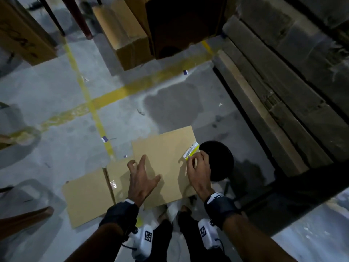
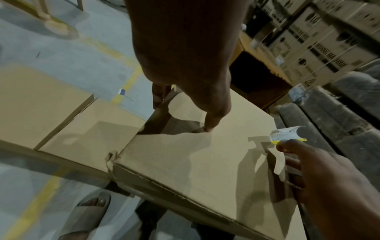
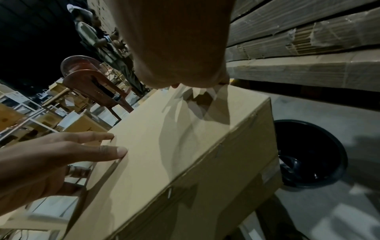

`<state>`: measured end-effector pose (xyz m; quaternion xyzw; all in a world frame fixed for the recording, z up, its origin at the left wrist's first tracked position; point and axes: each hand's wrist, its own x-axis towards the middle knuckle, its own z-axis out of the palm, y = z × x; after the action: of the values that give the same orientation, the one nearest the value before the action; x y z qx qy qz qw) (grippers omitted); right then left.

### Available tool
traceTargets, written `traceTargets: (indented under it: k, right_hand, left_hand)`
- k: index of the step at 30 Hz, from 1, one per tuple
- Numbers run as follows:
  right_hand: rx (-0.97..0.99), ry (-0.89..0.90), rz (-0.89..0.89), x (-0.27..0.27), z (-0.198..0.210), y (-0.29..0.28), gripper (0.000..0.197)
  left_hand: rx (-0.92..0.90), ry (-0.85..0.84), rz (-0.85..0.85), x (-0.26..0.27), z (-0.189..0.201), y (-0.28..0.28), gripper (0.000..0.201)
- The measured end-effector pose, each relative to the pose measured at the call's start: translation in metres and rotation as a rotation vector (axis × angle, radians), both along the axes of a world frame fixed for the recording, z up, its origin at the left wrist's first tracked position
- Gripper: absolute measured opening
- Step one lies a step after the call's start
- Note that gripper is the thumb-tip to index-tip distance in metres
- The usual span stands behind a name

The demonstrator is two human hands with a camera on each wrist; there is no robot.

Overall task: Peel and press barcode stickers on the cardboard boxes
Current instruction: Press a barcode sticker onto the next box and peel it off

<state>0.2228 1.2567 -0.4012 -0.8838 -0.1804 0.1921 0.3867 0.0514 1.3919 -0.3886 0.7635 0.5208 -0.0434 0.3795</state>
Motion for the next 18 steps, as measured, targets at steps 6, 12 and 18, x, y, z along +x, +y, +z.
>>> traceTargets:
  k: [6, 12, 18]
  right_hand:
    - [0.048, -0.007, -0.034, -0.019, -0.051, 0.004, 0.020]
    - [0.078, 0.032, -0.044, -0.024, -0.080, -0.002, 0.007]
    - [0.113, 0.058, -0.055, -0.019, -0.095, 0.013, 0.010]
  left_hand:
    - [-0.039, 0.033, 0.030, -0.018, -0.059, -0.001, 0.102]
    - [-0.046, 0.035, 0.021, -0.019, -0.088, 0.002, 0.102]
    - [-0.062, 0.040, 0.043, -0.016, -0.098, 0.014, 0.101]
